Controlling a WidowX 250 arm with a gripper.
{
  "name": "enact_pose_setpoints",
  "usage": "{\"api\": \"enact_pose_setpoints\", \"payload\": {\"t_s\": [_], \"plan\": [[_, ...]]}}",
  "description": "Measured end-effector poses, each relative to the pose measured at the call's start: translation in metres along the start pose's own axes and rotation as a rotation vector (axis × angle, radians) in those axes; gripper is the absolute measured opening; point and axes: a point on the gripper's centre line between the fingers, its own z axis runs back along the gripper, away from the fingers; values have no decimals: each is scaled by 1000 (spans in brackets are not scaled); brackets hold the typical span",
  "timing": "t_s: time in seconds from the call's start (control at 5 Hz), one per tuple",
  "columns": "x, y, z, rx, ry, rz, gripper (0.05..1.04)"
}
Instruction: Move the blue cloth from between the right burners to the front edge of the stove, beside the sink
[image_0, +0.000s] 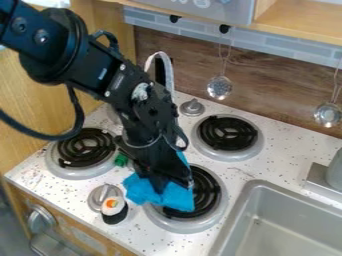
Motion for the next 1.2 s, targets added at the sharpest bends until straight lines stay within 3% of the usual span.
{"api": "enact_pose_setpoints", "payload": {"t_s": [0.2,0.4,0.8,1.0,1.2], "plan": [[-13,-22,-2,-58,28,-62,141],[-25,-43,-18,-87,91,-125,141],[-32,-51,-62,-94,189,-162,141],[-31,-52,-75,-91,166,-191,141],[-13,-57,-85,-109,89,-217,182]]}}
